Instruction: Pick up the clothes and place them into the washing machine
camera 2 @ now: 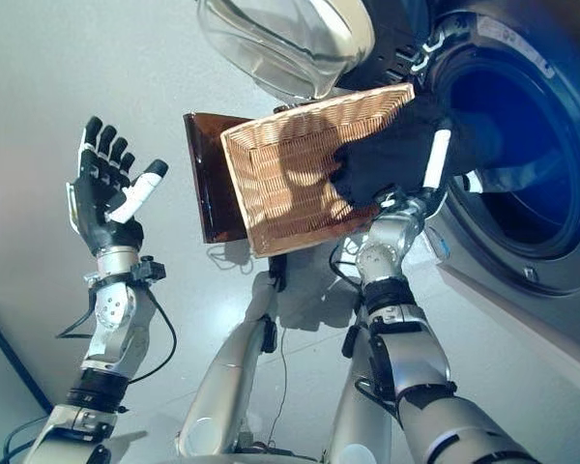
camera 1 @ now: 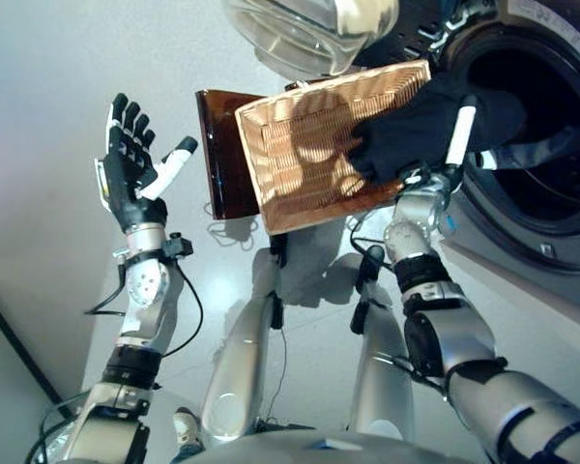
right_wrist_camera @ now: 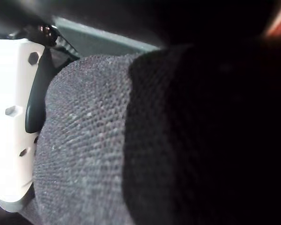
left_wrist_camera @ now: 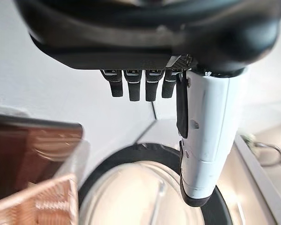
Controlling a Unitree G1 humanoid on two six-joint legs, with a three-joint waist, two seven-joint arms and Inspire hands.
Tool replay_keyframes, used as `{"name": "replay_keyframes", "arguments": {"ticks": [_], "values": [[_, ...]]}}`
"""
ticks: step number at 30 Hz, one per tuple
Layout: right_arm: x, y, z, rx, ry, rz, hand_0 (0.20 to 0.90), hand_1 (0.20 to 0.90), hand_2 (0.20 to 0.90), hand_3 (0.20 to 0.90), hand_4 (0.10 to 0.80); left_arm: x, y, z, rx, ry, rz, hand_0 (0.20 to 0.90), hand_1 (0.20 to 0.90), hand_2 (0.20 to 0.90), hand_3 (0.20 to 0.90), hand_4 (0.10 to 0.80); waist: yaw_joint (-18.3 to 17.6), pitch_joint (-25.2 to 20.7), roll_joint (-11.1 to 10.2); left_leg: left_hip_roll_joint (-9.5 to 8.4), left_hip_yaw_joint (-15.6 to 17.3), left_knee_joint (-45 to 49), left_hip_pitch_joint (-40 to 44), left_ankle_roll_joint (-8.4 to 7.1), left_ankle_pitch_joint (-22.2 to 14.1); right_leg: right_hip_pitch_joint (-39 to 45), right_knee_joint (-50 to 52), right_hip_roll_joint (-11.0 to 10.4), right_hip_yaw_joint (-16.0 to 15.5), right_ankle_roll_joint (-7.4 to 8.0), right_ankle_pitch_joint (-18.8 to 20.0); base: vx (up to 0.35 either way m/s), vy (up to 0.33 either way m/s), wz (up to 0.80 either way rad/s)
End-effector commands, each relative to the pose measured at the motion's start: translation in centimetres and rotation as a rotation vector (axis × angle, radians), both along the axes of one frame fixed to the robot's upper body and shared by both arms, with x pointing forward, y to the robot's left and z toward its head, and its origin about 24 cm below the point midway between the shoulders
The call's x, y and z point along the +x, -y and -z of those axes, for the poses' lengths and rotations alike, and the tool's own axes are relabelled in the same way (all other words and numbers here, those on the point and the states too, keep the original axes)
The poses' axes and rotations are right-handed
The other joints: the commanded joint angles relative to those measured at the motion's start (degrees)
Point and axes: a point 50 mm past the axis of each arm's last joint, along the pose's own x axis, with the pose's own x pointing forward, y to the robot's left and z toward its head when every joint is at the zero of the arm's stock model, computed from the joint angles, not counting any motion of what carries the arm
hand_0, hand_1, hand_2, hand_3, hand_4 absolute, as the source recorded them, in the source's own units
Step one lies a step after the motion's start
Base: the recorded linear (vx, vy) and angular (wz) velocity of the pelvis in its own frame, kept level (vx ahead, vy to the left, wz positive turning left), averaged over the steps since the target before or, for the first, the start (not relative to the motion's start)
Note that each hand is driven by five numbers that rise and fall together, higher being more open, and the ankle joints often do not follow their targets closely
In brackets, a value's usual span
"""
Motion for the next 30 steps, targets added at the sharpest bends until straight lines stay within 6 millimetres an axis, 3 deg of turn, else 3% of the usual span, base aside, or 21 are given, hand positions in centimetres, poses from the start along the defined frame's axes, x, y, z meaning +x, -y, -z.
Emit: {"name": "replay_keyframes", "arguments": {"ticks": [1,6,11,22,30], "values": [[-0.5,2.1,-3.8,-0.090,0.144,0.112,0.200,0.200,0.200,0.200,0.300,-1.9,-0.6,-4.0,0.054,0.259,-0.004,0.900,0.900,0.900,0.900,0.800,0.7,-3.9,3.6,0.79,2.4,11.1,-3.8,-5.17,-11.4,5.0,-12.3,-1.4,0.7,0.81,6.5,-0.013,0.045,-0.15],[-0.5,2.4,-3.6,-0.084,0.108,0.128,0.200,0.200,0.200,0.200,0.300,-1.7,-0.3,-3.8,0.079,0.241,0.016,0.900,0.900,0.900,0.900,0.800,0.5,-5.4,6.5,0.54,3.6,10.5,-2.7,-4.75,-11.6,5.0,-13.4,-1.4,2.5,1.22,7.4,-0.012,0.052,-0.12],[-0.4,1.9,-1.9,-0.083,0.031,0.106,0.200,0.200,0.200,0.200,0.300,-1.5,-0.6,-3.2,0.086,0.212,0.013,0.900,0.900,0.900,0.900,0.800,0.3,-6.7,8.0,0.60,5.1,9.7,-0.8,-4.41,-11.7,5.6,-14.4,-1.2,3.7,1.63,7.9,0.008,0.021,-0.22],[-1.1,1.8,3.1,-0.049,-0.144,0.081,0.200,0.200,0.200,0.200,0.300,-1.5,-1.4,-1.9,0.060,0.155,-0.001,0.900,0.900,0.900,0.900,0.800,-1.2,-9.3,7.1,1.02,5.2,6.6,2.6,-5.13,-10.8,7.7,-15.2,-0.4,3.6,1.07,7.9,0.013,-0.035,-0.11],[-1.5,2.4,4.3,-0.009,-0.179,0.109,0.200,0.200,0.200,0.200,0.300,-1.7,-1.8,-1.1,0.052,0.124,-0.017,0.900,0.900,0.900,0.900,0.800,-1.1,-10.1,6.8,1.35,4.8,5.4,3.1,-5.51,-9.9,8.1,-15.3,0.1,3.2,0.64,7.5,0.001,-0.012,0.01]]}}
